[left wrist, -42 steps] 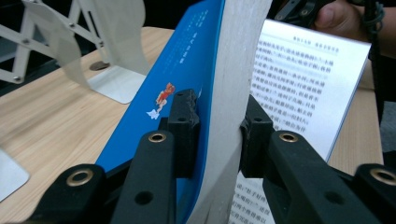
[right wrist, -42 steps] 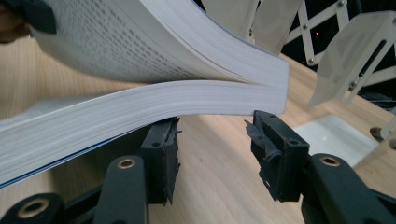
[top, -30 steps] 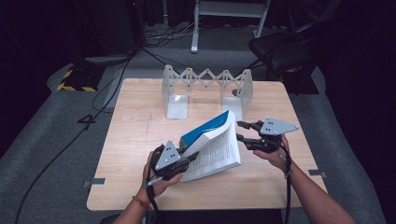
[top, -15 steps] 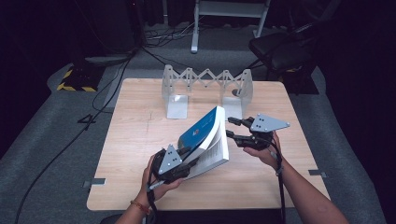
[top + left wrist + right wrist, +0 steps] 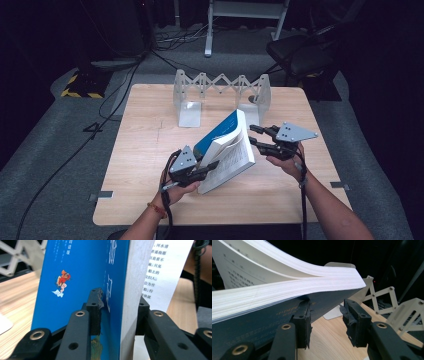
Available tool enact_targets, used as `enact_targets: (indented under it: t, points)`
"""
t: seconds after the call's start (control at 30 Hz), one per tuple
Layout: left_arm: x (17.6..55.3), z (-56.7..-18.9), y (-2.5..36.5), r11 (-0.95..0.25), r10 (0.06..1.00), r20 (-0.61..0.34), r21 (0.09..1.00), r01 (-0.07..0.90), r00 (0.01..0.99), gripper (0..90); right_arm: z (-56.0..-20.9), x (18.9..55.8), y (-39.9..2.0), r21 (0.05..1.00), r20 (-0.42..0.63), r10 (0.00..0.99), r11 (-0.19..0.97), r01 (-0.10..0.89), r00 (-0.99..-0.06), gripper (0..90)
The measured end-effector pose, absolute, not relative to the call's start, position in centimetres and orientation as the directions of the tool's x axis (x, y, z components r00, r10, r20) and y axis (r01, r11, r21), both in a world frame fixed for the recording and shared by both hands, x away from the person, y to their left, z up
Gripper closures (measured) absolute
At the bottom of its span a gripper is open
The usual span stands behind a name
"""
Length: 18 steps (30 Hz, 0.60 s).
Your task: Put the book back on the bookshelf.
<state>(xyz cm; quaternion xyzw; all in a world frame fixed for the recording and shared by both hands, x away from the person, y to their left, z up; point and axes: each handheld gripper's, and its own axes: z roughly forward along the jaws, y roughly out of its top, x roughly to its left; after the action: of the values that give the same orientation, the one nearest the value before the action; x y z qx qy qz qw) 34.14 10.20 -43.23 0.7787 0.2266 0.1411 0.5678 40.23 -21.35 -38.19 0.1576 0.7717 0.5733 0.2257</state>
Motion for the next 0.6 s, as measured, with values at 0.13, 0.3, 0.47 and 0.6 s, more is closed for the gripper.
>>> enact_targets:
  t: [0.13,0.3,0.47,0.6]
  points:
    - [35.3,-43.2,8.0,-0.240,0.464,-0.053,0.953,0.184,0.884,67.7,-37.8,40.2,-23.0,0.956,-0.190,0.519,0.292,-0.036,-0.833,57.8]
    - [36.5,-43.3,5.2,-0.233,0.425,-0.067,0.956,0.181,0.903,66.9,-37.4,40.3,-25.4,0.952,-0.196,0.550,0.304,-0.024,-0.812,57.8]
    - [37.5,-43.4,2.3,-0.221,0.378,-0.080,0.960,0.174,0.922,66.4,-36.9,39.8,-28.5,0.957,-0.198,0.596,0.290,-0.021,-0.778,57.9]
    - [37.6,-43.4,1.2,-0.215,0.366,-0.082,0.962,0.170,0.927,65.8,-36.4,39.6,-29.3,0.958,-0.201,0.602,0.284,-0.029,-0.773,58.4]
